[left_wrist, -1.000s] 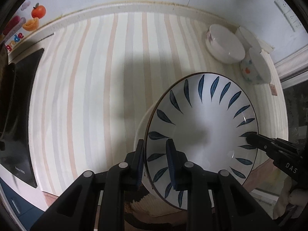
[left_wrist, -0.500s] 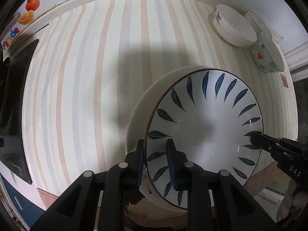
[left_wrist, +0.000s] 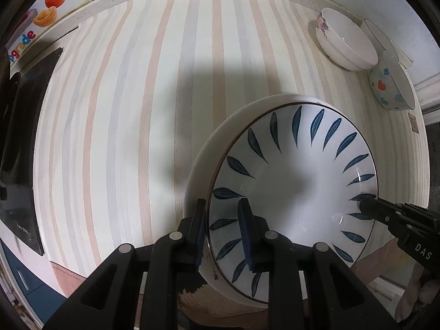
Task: Organize plates and bowls
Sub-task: 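Carry the blue-leaf plate with both grippers and lower it onto the pink-flower plate, then open both grippers and lift them away from the plate stack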
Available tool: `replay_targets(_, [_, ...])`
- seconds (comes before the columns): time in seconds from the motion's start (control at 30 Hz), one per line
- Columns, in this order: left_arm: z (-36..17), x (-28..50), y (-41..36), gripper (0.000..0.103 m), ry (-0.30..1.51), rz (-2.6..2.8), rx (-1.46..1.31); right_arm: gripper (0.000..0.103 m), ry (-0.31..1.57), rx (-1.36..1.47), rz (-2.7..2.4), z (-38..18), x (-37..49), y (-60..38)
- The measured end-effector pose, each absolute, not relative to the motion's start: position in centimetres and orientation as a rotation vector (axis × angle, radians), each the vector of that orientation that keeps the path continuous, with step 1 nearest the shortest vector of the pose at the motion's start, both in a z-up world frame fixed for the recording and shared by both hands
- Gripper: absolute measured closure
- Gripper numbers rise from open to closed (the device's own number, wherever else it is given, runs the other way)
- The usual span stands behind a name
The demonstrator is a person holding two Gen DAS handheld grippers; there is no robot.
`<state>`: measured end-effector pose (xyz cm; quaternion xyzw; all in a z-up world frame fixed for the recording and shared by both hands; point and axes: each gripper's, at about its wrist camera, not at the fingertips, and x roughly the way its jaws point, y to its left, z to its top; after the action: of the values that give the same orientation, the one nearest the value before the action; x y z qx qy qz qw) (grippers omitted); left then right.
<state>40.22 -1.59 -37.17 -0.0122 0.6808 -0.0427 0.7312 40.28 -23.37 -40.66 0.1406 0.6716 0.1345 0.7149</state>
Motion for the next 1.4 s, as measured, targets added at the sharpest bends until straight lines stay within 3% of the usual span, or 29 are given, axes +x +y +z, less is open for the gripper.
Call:
replay_targets(0.8, [-37.6,39.2,-2.3,0.082,1.511,-0.02,-0.046,0.089,1.548,0.396,0.338,-40.2,40.6,-24.7])
replay_targets(1.1, [-31.4,35.9,-3.6,0.082,1.404,-0.035,-0.056,0.089,1.469,0.274,0.318,-34.8,38.8,-23.5])
replay_targets(1.27, [-27.6,33.2,-3.3,0.082,1.35,-0.058,-0.065,0.076,1.401,0.225,0.3,-30.4,36.6,-22.8])
replay_targets(1.4, [-24.3,30.8,-3.6,0.082,1.302,-0.082,-0.049,0.073,1.353,0.212,0.296,-26.8,33.9,-22.2])
